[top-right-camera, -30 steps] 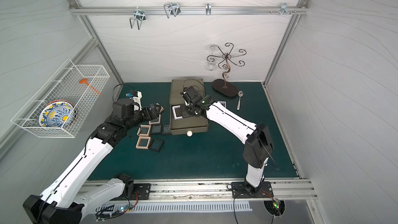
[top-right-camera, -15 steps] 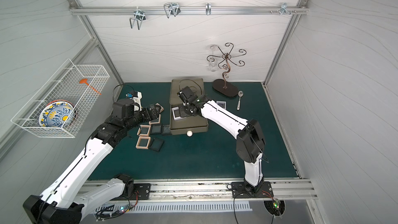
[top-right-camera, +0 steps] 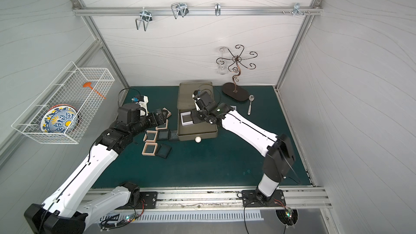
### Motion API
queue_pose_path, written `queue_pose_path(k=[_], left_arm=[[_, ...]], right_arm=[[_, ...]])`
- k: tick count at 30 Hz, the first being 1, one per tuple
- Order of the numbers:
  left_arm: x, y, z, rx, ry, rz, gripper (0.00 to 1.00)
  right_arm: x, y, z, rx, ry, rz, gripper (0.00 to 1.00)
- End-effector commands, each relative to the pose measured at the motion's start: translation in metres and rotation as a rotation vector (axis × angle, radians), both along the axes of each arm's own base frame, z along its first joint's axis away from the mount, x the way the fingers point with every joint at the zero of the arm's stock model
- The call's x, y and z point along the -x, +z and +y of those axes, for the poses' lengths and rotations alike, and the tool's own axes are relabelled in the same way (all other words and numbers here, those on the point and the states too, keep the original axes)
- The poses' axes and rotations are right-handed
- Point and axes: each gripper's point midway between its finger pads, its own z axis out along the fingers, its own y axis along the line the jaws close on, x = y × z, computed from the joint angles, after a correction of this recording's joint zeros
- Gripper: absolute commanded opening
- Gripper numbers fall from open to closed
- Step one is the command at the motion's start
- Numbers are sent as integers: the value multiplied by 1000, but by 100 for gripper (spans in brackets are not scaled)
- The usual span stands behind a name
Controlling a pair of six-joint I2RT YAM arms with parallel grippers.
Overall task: Place the brooch boxes into the drawer by color
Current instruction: Place the brooch box in the drawer, then pick up the brooch box from the center of the board.
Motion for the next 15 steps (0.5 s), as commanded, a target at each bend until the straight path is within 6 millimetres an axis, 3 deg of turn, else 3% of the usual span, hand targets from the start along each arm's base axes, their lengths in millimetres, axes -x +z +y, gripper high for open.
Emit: queue_pose_path(k=[1, 5, 9, 12, 15], left_arm=[[-4, 10, -11, 7, -71, -47, 100], [-2, 16, -29, 54, -165, -71, 100], [0, 13, -52, 67, -268, -53, 100], [7, 9, -79, 48, -383, -33, 100], [14, 7, -95, 35, -454, -14, 100]], right_arm=[[0, 62, -31, -91, 12, -197, 55], [-23, 62, -105, -151, -133, -150, 57], [-52, 34, -176, -130, -300, -45, 59], [-70, -1, -212, 30, -357, 31, 62], [-87, -35, -231, 110, -362, 125, 62]])
